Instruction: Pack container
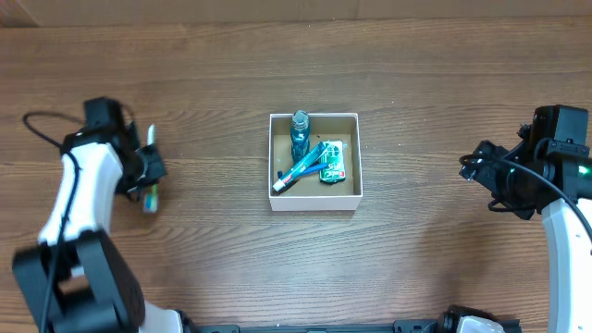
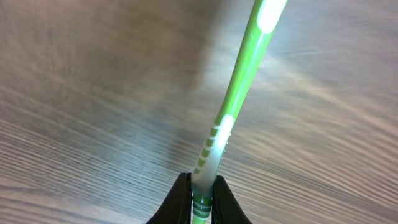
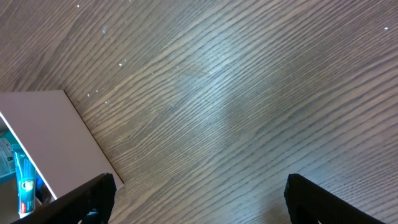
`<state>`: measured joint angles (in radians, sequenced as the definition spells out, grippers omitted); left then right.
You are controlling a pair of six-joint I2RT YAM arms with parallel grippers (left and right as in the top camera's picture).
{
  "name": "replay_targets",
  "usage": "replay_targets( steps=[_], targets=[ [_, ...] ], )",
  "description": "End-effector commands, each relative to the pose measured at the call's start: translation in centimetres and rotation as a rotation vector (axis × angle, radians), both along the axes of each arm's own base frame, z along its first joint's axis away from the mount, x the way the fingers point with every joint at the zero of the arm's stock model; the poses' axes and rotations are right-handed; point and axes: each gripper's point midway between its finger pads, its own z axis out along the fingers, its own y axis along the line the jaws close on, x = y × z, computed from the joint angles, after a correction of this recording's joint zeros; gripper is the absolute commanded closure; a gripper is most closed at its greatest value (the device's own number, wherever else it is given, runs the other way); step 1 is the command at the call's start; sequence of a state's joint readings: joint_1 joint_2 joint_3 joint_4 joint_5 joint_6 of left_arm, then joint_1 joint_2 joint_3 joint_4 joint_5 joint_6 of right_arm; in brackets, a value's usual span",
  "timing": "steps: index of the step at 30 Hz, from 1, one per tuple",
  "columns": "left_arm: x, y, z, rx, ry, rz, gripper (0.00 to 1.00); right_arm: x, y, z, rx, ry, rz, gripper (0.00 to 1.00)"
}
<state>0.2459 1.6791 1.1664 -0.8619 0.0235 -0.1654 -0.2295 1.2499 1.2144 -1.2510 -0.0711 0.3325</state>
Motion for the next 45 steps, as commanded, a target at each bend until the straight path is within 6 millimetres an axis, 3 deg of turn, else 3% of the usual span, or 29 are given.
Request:
replay_targets(
  steps=[1, 2, 3, 5, 7, 8, 11, 16, 20, 24, 25, 27, 28, 31, 33, 35, 37, 40, 42, 45],
  targets=[
    [1.9, -7.5, 9.8, 0.026, -0.300, -0.208, 0.96, 0.0, -0.1, 0.4, -0.008, -0.014, 0.004, 0.11],
    [1.8, -10.1, 11.8, 0.028, -0.373, -0.299, 0.96, 0.0, -0.1, 0.4, -0.008, -0.015, 0.004, 0.11],
    [1.4, -14.0, 14.5, 0.037, -0.478, -0.458, 0.96, 0.0, -0.1, 0.4, -0.008, -0.016, 0.004, 0.11],
    [0.8, -19.5, 18.0, 0.089, -0.635, -0.687, 0.96, 0.1, -0.1, 0.4, -0.009, -0.019, 0.004, 0.11],
    [0.1, -24.8, 18.5, 0.106, -0.703, -0.905, 0.96, 0.1, -0.1, 0.4, -0.009, -0.019, 0.004, 0.11],
    [-0.1, -26.2, 17.9, 0.104, -0.696, -0.958, 0.96, 0.1, -0.1, 0.4, -0.009, -0.019, 0.004, 0.11],
    [-0.3, -30.8, 12.9, 0.080, -0.585, -1.081, 0.96, 0.0, -0.1, 0.4, -0.008, -0.017, 0.004, 0.11],
    [0.8, -32.0, 6.7, 0.081, -0.442, -1.108, 0.96, 0.0, -0.1, 0.4, -0.008, -0.014, 0.004, 0.11],
    [0.5, -31.7, 4.8, 0.087, -0.375, -1.114, 0.94, 0.0, -0.1, 0.4, -0.008, -0.014, 0.004, 0.11],
    [0.2, -31.3, 3.8, 0.096, -0.334, -1.117, 0.76, -0.1, -0.1, 0.3, -0.007, -0.014, 0.004, 0.11],
    [0.2, -31.3, 3.8, 0.096, -0.334, -1.116, 0.59, -0.1, -0.1, 0.3, -0.008, -0.013, 0.004, 0.11],
    [0.2, -31.3, 4.0, 0.094, -0.337, -1.112, 0.09, -0.1, -0.1, 0.3, -0.007, -0.013, 0.004, 0.11],
    [0.1, -31.2, 4.6, 0.092, -0.342, -1.101, 0.00, -0.1, -0.1, 0.3, -0.007, -0.013, 0.004, 0.11],
    [-0.2, -29.9, 10.5, 0.102, -0.412, -0.992, 0.00, 0.0, -0.1, 0.4, -0.012, -0.017, 0.015, 0.11],
    [-0.4, -27.7, 15.0, 0.151, -0.493, -0.873, 0.00, 0.6, -0.1, 0.6, -0.020, -0.039, 0.027, 0.11],
    [-0.2, -21.3, 19.9, 0.214, -0.600, -0.618, 0.00, 2.6, 1.1, 2.1, -0.064, -0.124, 0.100, 0.00],
    [0.7, -16.5, 20.9, 0.212, -0.607, -0.443, 0.00, 4.5, 2.6, 3.8, -0.136, -0.197, 0.166, 0.00],
    [2.1, -10.7, 19.8, 0.097, -0.563, -0.271, 0.00, 7.9, 6.4, 4.6, -0.208, -0.278, 0.355, 0.00],
    [2.3, -8.9, 18.6, 0.058, -0.522, -0.219, 0.00, 9.9, 7.9, 3.9, -0.253, -0.302, 0.480, 0.00],
    [2.8, -7.6, 18.2, 0.103, -0.511, -0.216, 0.00, 12.1, 8.3, 5.2, -0.262, -0.401, 0.469, 0.00]
  ],
)
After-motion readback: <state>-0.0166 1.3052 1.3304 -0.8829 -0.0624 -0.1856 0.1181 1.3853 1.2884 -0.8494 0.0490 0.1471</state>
